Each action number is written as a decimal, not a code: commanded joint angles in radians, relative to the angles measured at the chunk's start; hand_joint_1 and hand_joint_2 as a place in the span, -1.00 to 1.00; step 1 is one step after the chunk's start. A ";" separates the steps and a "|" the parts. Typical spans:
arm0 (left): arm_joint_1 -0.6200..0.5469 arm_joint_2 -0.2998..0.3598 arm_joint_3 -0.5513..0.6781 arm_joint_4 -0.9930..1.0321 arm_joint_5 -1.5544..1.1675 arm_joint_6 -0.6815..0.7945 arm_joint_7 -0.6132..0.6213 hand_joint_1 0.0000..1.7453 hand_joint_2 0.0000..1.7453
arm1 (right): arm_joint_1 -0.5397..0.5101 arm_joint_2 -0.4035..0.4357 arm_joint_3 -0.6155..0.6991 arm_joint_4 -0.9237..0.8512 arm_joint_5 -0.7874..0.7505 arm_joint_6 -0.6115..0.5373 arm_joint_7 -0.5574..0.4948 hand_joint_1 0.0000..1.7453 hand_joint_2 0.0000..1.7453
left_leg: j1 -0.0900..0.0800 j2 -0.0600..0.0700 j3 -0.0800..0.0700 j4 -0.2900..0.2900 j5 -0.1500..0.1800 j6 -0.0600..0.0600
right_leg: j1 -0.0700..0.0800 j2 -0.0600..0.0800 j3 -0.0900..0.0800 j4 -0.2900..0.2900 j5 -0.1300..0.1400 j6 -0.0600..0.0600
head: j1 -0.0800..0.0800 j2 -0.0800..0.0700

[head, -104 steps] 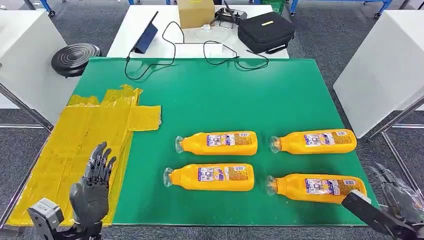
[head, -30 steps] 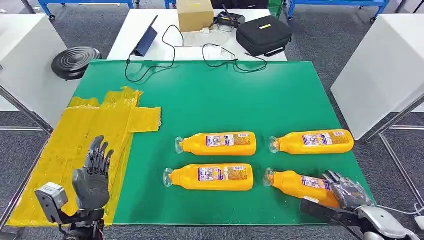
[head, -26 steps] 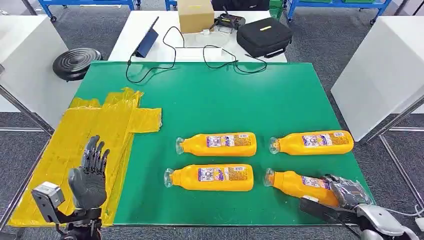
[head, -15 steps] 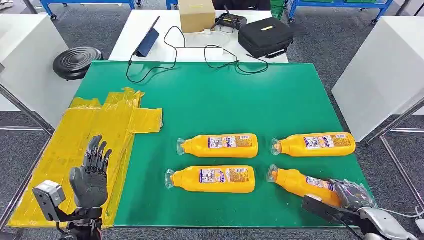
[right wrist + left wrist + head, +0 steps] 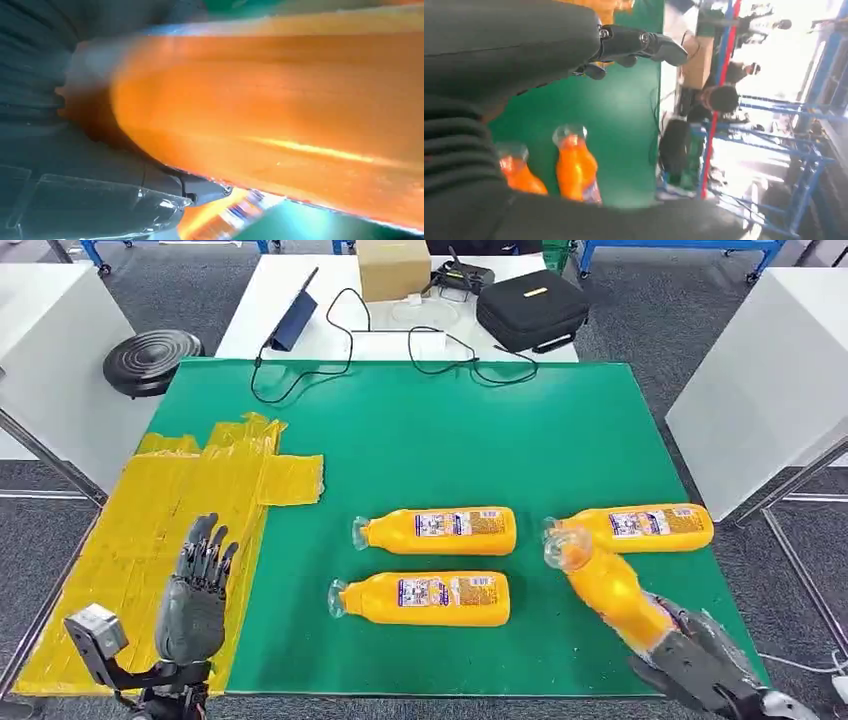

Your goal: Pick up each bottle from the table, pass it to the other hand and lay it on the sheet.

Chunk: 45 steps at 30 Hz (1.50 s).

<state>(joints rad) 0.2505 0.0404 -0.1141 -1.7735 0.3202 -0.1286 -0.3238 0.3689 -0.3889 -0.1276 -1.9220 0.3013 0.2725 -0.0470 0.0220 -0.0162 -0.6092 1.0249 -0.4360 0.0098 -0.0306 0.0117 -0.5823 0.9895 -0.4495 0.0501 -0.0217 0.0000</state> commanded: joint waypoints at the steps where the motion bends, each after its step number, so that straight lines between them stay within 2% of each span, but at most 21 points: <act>1: -0.075 0.019 -0.075 0.004 0.141 0.021 0.080 -1.00 1.00 | -0.068 0.309 -0.266 -0.169 -0.042 0.112 -0.047 1.00 1.00 | 0.000 0.000 0.002 -0.001 -0.001 0.001 | 0.001 -0.003 0.003 -0.001 -0.001 -0.005 | 0.000 0.000; 2: -0.094 0.020 -0.087 0.010 0.147 0.034 0.080 -1.00 1.00 | -0.096 0.283 -0.214 -0.143 -0.031 0.099 -0.049 1.00 1.00 | 0.000 0.000 0.000 0.000 0.000 0.000 | 0.001 -0.002 0.000 -0.001 0.000 -0.003 | 0.000 0.000; 3: -0.121 0.027 -0.105 0.013 0.150 0.043 0.068 -1.00 1.00 | -0.144 0.220 -0.115 -0.091 -0.026 0.074 -0.062 1.00 1.00 | 0.000 0.000 0.001 -0.001 0.000 0.001 | 0.001 -0.002 0.001 -0.002 0.001 -0.003 | 0.000 0.000; 5: -0.163 0.030 -0.115 0.029 0.168 0.059 0.069 -1.00 1.00 | -0.297 0.148 0.048 0.042 -0.062 0.041 -0.080 1.00 1.00 | 0.000 0.006 0.000 -0.001 0.001 0.001 | 0.001 0.004 -0.001 -0.002 0.003 -0.003 | 0.000 0.000; 6: -0.165 0.025 -0.106 0.024 0.218 0.045 0.084 -1.00 1.00 | -0.400 0.135 0.140 0.127 -0.068 0.012 -0.070 1.00 1.00 | 0.000 0.008 -0.001 -0.001 0.001 0.001 | 0.001 0.007 -0.001 -0.002 0.004 -0.002 | 0.000 0.000; 8: -0.159 0.027 -0.104 0.017 0.220 0.042 0.084 -1.00 1.00 | -0.445 0.126 0.189 0.167 -0.071 -0.026 -0.059 1.00 1.00 | 0.000 0.012 -0.001 -0.001 0.001 0.001 | 0.000 0.010 -0.001 -0.002 0.005 -0.002 | 0.000 0.000; 9: -0.155 0.015 -0.090 0.014 0.266 0.037 0.094 -1.00 1.00 | -0.517 0.110 0.264 0.222 -0.065 -0.005 -0.053 1.00 1.00 | 0.000 0.018 0.000 -0.002 0.002 0.001 | 0.001 0.015 -0.002 -0.004 0.008 -0.003 | 0.000 0.000; 10: -0.146 0.011 -0.086 0.004 0.287 0.037 0.120 -1.00 1.00 | -0.569 0.143 0.289 0.277 -0.114 0.011 -0.014 1.00 1.00 | 0.000 0.016 -0.001 -0.002 0.003 0.001 | 0.001 0.014 -0.002 -0.003 0.009 -0.004 | 0.000 0.000; 11: -0.139 0.009 -0.088 -0.007 0.299 0.024 0.141 -1.00 1.00 | -0.630 0.169 0.341 0.338 -0.067 -0.022 0.029 1.00 1.00 | 0.000 0.018 -0.001 -0.003 0.004 0.001 | 0.000 0.015 -0.003 -0.003 0.011 -0.005 | 0.000 0.000; 14: -0.166 0.016 -0.124 0.012 0.309 -0.011 0.168 -1.00 1.00 | -0.707 0.206 0.420 0.420 -0.072 -0.082 0.072 1.00 1.00 | 0.000 0.019 -0.001 -0.002 0.007 0.000 | 0.001 0.015 -0.005 -0.002 0.011 -0.003 | 0.000 0.000; 19: -0.173 0.017 -0.129 0.021 0.309 -0.014 0.165 -1.00 1.00 | -0.691 0.186 0.428 0.397 -0.083 -0.095 0.075 1.00 1.00 | 0.000 0.009 -0.006 -0.001 0.011 0.000 | 0.000 0.006 -0.007 0.000 0.010 -0.003 | 0.000 0.000; 20: -0.173 0.018 -0.129 0.020 0.309 -0.015 0.165 -1.00 1.00 | -0.688 0.181 0.428 0.391 -0.087 -0.096 0.076 1.00 1.00 | 0.000 0.010 -0.004 -0.002 0.010 0.001 | 0.001 0.007 -0.006 -0.001 0.010 -0.004 | 0.000 0.000; 22: -0.220 0.018 -0.163 0.055 0.319 -0.035 0.172 -1.00 1.00 | -0.697 0.185 0.442 0.393 -0.062 -0.132 0.072 1.00 1.00 | 0.000 0.008 -0.006 -0.001 0.010 0.001 | 0.001 0.005 -0.007 0.000 0.009 -0.003 | 0.000 0.000; 25: -0.324 0.001 -0.251 0.133 0.333 -0.034 0.213 -1.00 1.00 | -0.668 0.230 0.449 0.343 -0.049 -0.190 0.088 1.00 1.00 | 0.000 0.005 -0.009 -0.001 0.011 0.000 | 0.000 0.002 -0.009 0.000 0.009 -0.003 | 0.000 0.000; 26: -0.352 -0.003 -0.272 0.153 0.324 -0.011 0.212 -1.00 1.00 | -0.656 0.237 0.462 0.314 -0.042 -0.188 0.103 1.00 1.00 | 0.000 0.006 -0.006 -0.002 0.011 0.001 | 0.001 0.001 -0.005 -0.001 0.009 -0.005 | 0.000 0.000; 27: -0.374 -0.008 -0.289 0.168 0.333 0.020 0.215 -1.00 1.00 | -0.649 0.251 0.482 0.284 -0.007 -0.196 0.132 1.00 1.00 | -0.001 0.002 -0.011 -0.001 0.012 0.000 | 0.000 -0.002 -0.009 0.000 0.009 -0.003 | 0.000 0.000; 29: -0.394 -0.006 -0.312 0.165 0.341 0.067 0.209 -1.00 1.00 | -0.649 0.296 0.499 0.259 -0.002 -0.181 0.164 1.00 1.00 | -0.001 0.000 -0.011 -0.001 0.012 0.000 | 0.000 -0.003 -0.009 0.000 0.009 -0.004 | 0.000 0.000; 33: -0.394 0.002 -0.331 0.141 0.283 0.141 0.217 -1.00 1.00 | -0.634 0.339 0.517 0.229 0.014 -0.169 0.187 1.00 1.00 | -0.001 0.003 -0.012 0.000 0.011 0.000 | 0.000 0.000 -0.012 0.001 0.009 -0.003 | 0.000 0.000; 45: -0.393 -0.001 -0.337 0.145 0.280 0.146 0.219 -1.00 1.00 | -0.635 0.342 0.510 0.234 0.002 -0.161 0.182 1.00 1.00 | 0.000 0.001 -0.012 0.000 0.011 0.000 | 0.000 -0.001 -0.011 0.000 0.009 -0.003 | 0.000 0.000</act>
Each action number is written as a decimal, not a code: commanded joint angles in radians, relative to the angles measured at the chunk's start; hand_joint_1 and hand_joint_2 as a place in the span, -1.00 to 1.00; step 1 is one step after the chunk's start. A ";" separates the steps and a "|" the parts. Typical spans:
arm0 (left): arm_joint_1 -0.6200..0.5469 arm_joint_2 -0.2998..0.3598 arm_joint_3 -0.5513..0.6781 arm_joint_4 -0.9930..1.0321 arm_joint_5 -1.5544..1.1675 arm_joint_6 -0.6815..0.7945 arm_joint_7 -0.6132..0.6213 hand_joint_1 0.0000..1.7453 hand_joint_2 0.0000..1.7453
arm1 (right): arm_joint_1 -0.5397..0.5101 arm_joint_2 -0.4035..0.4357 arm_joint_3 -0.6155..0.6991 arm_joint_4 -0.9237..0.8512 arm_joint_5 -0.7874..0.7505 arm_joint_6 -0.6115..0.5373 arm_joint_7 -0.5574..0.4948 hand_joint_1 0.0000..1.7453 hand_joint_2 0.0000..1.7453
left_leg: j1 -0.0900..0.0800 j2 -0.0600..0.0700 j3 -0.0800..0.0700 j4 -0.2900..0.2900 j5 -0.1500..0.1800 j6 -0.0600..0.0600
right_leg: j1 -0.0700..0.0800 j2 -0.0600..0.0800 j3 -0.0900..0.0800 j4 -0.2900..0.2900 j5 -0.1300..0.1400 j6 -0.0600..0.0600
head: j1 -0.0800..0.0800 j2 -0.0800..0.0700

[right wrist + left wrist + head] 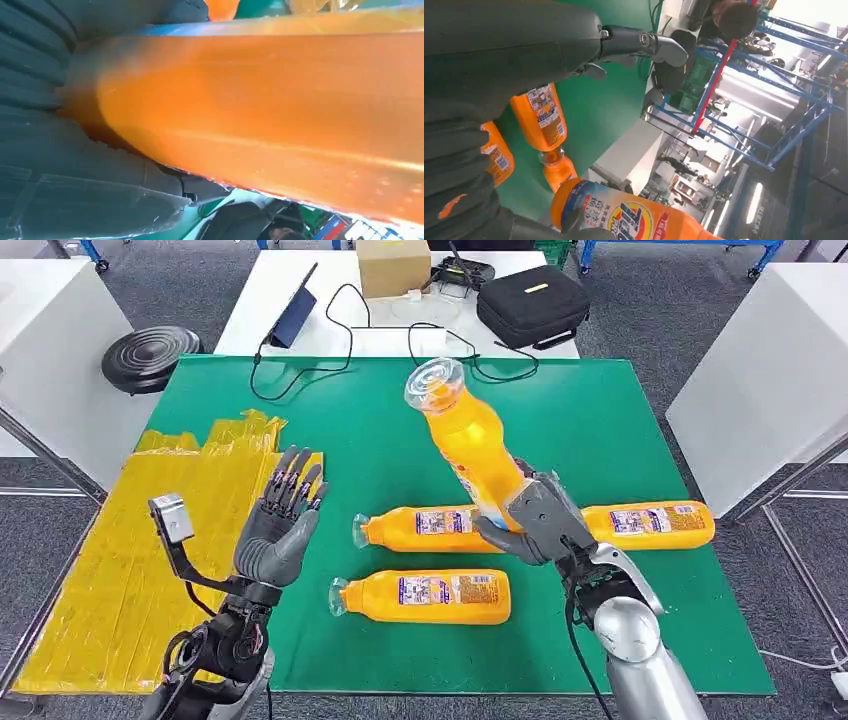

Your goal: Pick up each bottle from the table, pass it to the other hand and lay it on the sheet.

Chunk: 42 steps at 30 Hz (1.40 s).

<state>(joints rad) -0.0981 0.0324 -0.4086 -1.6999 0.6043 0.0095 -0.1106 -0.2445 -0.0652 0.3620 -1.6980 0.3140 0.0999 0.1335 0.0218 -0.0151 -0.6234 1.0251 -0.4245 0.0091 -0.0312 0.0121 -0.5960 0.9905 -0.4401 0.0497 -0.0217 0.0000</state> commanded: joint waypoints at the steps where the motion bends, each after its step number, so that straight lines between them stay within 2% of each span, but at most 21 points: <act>1: -0.045 0.007 -0.043 0.072 -0.004 0.008 0.006 -1.00 1.00 | -0.021 0.018 0.020 0.010 -0.010 0.012 0.002 1.00 1.00 | 0.000 0.000 0.003 0.000 0.000 0.001 | 0.000 -0.002 0.003 -0.001 0.000 -0.002 | 0.000 0.000; 4: -0.044 0.008 -0.044 0.071 -0.007 0.010 0.006 -1.00 1.00 | -0.023 0.024 0.020 0.012 -0.010 0.012 0.001 1.00 1.00 | 0.000 0.000 0.002 0.000 0.000 0.001 | 0.001 -0.001 0.002 -0.001 0.000 -0.002 | 0.000 0.000; 5: -0.053 -0.005 -0.050 0.071 0.016 0.012 0.015 -1.00 1.00 | -0.034 0.052 0.075 0.028 0.104 -0.010 0.051 1.00 1.00 | -0.001 0.002 0.002 0.000 0.000 0.000 | 0.000 0.000 0.002 0.000 0.000 -0.003 | 0.000 0.000; 8: -0.055 -0.012 -0.046 0.075 0.028 0.017 0.014 -1.00 1.00 | -0.040 0.051 0.096 0.025 0.134 -0.009 0.055 1.00 1.00 | 0.000 0.001 0.001 0.000 0.000 0.000 | 0.000 -0.001 0.001 0.000 0.000 -0.002 | 0.000 0.000; 15: -0.063 -0.011 -0.049 0.079 0.034 0.018 0.012 -1.00 1.00 | -0.058 0.066 0.104 0.053 0.129 0.000 0.066 1.00 1.00 | 0.000 0.000 0.002 -0.001 0.000 0.001 | 0.001 -0.002 0.003 -0.001 0.000 -0.003 | 0.000 0.000; 20: -0.079 -0.014 -0.049 0.076 0.021 0.046 0.001 -1.00 1.00 | -0.137 0.119 0.136 0.248 0.118 0.046 0.107 1.00 1.00 | 0.000 0.003 0.004 -0.001 -0.001 0.001 | 0.001 0.000 0.004 -0.001 0.000 -0.004 | 0.000 0.000; 26: -0.091 -0.013 -0.058 0.093 0.017 0.070 0.002 -1.00 1.00 | -0.272 0.188 0.215 0.535 0.103 0.028 0.066 1.00 1.00 | 0.000 0.006 0.005 -0.001 0.000 0.001 | 0.001 0.004 0.004 -0.001 0.001 -0.004 | 0.000 0.000; 30: -0.093 -0.004 -0.064 0.099 0.040 0.084 -0.004 -1.00 1.00 | -0.303 0.205 0.270 0.577 0.092 0.025 0.066 1.00 1.00 | 0.000 0.005 0.005 -0.001 0.000 0.000 | 0.001 0.002 0.004 -0.001 0.001 -0.004 | 0.000 0.000; 36: -0.099 -0.002 -0.088 0.139 0.079 0.080 0.013 -1.00 1.00 | -0.371 0.244 0.321 0.730 0.057 0.020 0.014 1.00 1.00 | 0.000 0.003 0.003 -0.001 0.001 0.000 | 0.000 0.001 0.002 0.000 0.000 -0.002 | 0.000 0.000; 42: -0.128 -0.007 -0.123 0.174 0.110 0.078 0.032 -1.00 1.00 | -0.424 0.254 0.372 0.766 0.055 -0.014 0.012 1.00 1.00 | 0.000 0.003 0.003 -0.001 0.001 0.000 | 0.001 0.000 0.003 0.000 0.000 -0.004 | 0.000 0.000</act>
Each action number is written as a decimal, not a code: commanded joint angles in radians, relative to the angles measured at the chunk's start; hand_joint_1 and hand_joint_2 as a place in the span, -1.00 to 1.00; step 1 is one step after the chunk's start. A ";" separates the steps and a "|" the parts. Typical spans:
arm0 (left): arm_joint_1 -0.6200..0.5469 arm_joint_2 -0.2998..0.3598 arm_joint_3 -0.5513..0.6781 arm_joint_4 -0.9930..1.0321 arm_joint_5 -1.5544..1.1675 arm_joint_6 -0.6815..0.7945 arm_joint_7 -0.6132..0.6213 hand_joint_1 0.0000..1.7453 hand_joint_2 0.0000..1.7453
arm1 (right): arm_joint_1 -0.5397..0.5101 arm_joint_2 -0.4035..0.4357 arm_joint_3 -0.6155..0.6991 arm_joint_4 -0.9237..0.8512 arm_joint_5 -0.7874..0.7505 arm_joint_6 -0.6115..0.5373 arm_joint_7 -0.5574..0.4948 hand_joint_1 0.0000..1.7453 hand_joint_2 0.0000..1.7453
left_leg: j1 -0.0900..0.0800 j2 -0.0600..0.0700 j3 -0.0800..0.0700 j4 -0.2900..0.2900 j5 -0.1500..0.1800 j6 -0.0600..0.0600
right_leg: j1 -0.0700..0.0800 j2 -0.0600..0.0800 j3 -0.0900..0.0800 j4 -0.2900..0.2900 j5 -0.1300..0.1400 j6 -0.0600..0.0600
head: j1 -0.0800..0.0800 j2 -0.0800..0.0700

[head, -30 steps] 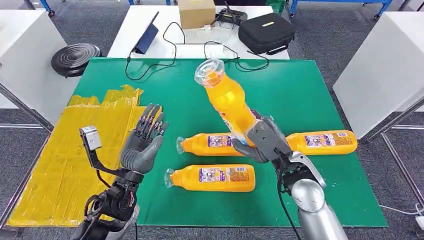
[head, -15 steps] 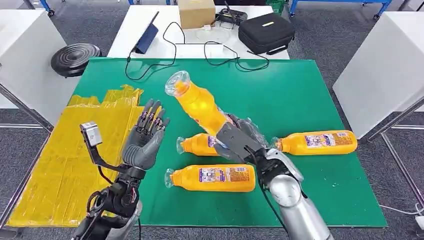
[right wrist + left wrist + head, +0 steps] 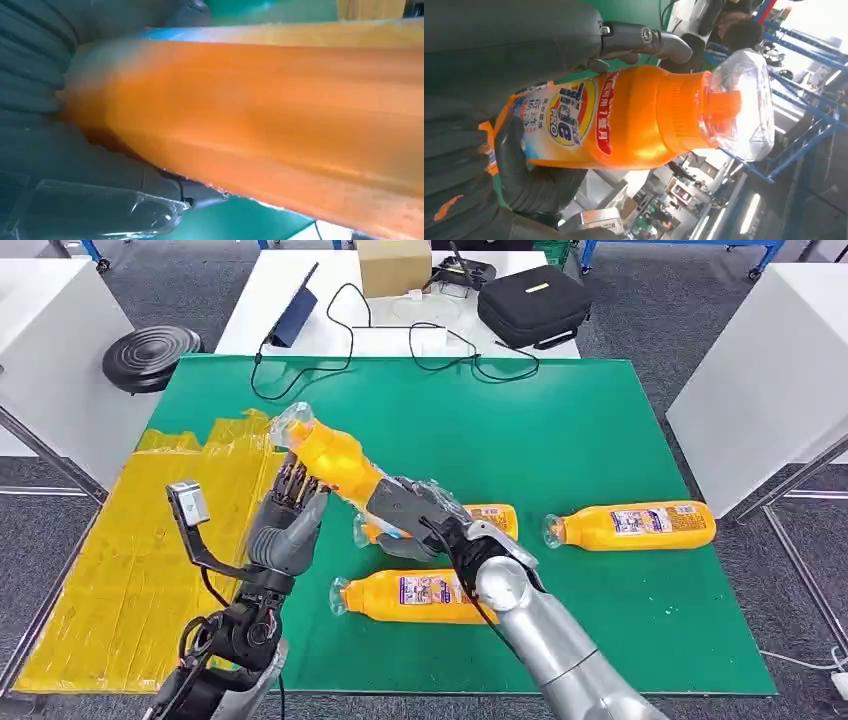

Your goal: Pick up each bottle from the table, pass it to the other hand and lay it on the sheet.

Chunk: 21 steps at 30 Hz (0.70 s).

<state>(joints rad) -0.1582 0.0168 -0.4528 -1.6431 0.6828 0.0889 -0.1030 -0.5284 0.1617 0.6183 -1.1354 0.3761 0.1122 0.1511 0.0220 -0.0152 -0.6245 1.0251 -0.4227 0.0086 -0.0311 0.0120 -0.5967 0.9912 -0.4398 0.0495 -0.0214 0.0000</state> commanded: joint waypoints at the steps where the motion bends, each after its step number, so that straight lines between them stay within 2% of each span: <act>1: -0.069 0.007 -0.082 0.123 0.036 -0.001 0.028 -1.00 1.00 | -0.144 0.028 0.118 0.210 -0.008 -0.030 -0.005 1.00 1.00 | 0.000 0.001 0.003 0.000 0.000 0.001 | 0.001 0.000 0.002 0.000 0.000 -0.003 | 0.000 0.000; 21: -0.151 -0.004 -0.145 0.226 0.086 0.006 0.032 -1.00 1.00 | -0.169 0.056 0.223 0.269 0.054 -0.055 -0.035 1.00 1.00 | 0.000 0.000 0.002 0.000 0.000 0.001 | 0.001 -0.001 0.002 0.000 -0.001 -0.003 | 0.000 0.000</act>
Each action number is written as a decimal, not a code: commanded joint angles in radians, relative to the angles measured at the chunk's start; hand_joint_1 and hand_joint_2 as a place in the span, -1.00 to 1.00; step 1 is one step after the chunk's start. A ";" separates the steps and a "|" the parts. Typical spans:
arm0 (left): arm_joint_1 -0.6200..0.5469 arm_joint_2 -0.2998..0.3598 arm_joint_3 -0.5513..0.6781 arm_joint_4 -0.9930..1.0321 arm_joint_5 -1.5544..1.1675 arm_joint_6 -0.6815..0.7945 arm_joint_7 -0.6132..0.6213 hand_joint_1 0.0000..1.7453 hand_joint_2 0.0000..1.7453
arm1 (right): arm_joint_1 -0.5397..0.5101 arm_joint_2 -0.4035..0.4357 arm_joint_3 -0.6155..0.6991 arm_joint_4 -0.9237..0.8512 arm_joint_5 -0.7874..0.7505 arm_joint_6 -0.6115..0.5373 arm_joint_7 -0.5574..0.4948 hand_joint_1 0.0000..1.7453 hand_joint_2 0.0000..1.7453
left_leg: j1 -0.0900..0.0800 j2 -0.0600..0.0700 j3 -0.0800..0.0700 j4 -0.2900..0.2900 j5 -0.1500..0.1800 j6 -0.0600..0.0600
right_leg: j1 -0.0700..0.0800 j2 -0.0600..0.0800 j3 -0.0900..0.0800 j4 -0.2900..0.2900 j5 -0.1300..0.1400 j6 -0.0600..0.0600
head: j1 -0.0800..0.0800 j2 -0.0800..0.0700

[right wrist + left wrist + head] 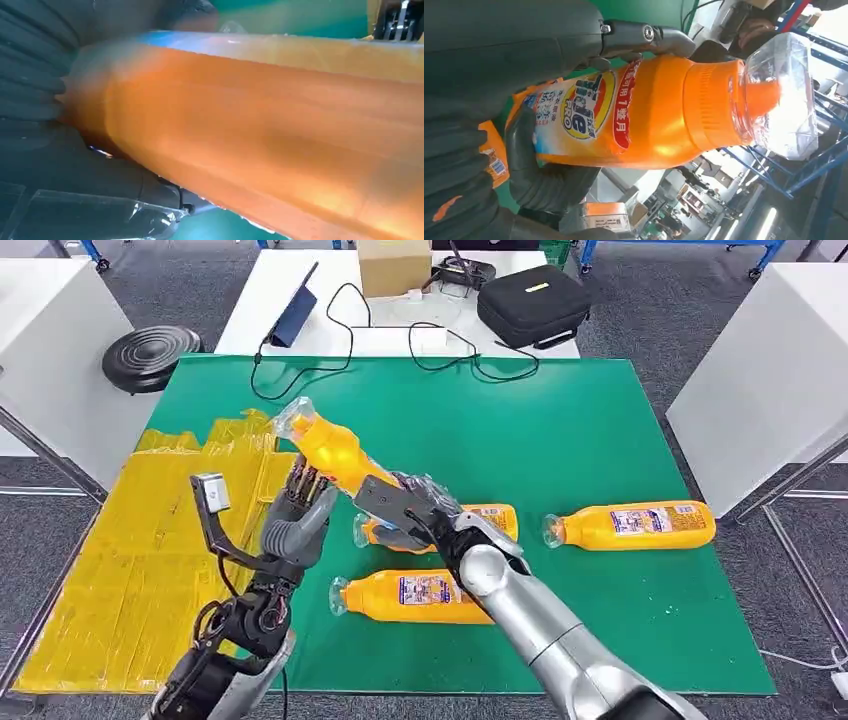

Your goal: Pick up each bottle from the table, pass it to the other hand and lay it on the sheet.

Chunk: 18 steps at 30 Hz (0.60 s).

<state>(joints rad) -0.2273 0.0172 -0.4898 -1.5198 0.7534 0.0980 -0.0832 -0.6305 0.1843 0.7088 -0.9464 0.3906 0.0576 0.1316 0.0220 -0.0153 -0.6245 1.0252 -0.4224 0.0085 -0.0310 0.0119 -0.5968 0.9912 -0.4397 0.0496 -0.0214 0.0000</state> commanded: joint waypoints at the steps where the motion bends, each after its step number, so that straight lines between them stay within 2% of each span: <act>1: -0.089 -0.006 -0.103 0.110 0.021 0.001 0.006 -1.00 1.00 | -0.065 0.036 0.150 0.074 0.055 0.000 -0.020 1.00 1.00 | 0.000 0.002 0.005 0.000 -0.001 0.001 | 0.002 -0.002 0.006 -0.001 -0.001 -0.005 | 0.000 0.000; 8: -0.098 -0.009 -0.053 0.096 0.033 0.023 -0.021 -1.00 1.00 | -0.065 0.052 0.283 0.005 0.196 -0.001 -0.030 1.00 1.00 | 0.000 0.001 0.001 0.000 -0.001 0.000 | 0.001 0.000 0.001 0.000 -0.001 -0.002 | 0.000 0.000; 15: -0.096 -0.009 -0.045 0.089 0.032 0.023 -0.022 -1.00 1.00 | -0.065 0.061 0.298 -0.023 0.204 0.006 -0.025 1.00 1.00 | 0.001 0.002 0.001 0.000 -0.001 0.001 | 0.001 0.000 0.000 0.000 -0.001 -0.002 | -0.001 0.000; 16: -0.096 -0.009 -0.045 0.089 0.032 0.023 -0.022 -1.00 1.00 | -0.065 0.061 0.298 -0.023 0.204 0.006 -0.025 1.00 1.00 | 0.002 0.003 0.005 0.000 -0.002 0.001 | 0.003 0.000 0.005 -0.001 -0.002 -0.005 | 0.000 0.000; 17: -0.095 -0.014 -0.042 0.086 0.044 0.015 -0.018 -1.00 1.00 | -0.066 0.062 0.302 -0.026 0.203 0.010 -0.028 1.00 1.00 | 0.001 0.000 0.000 0.000 0.000 0.001 | 0.001 -0.001 0.000 0.000 -0.001 -0.002 | 0.000 0.000; 18: -0.098 -0.011 -0.048 0.081 0.028 0.015 -0.027 -1.00 1.00 | -0.068 0.064 0.304 -0.026 0.201 0.012 -0.027 1.00 1.00 | 0.001 0.000 0.002 0.000 -0.001 0.001 | 0.002 -0.002 0.002 0.000 -0.001 -0.003 | 0.000 0.000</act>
<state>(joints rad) -0.2478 0.0172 -0.4700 -1.4759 0.7916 0.1286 -0.1202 -0.6780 0.2174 0.8728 -0.9720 0.5875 0.0439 0.1148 0.0226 -0.0148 -0.6253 1.0252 -0.4223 0.0083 -0.0308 0.0127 -0.5982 0.9915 -0.4397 0.0495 -0.0214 0.0000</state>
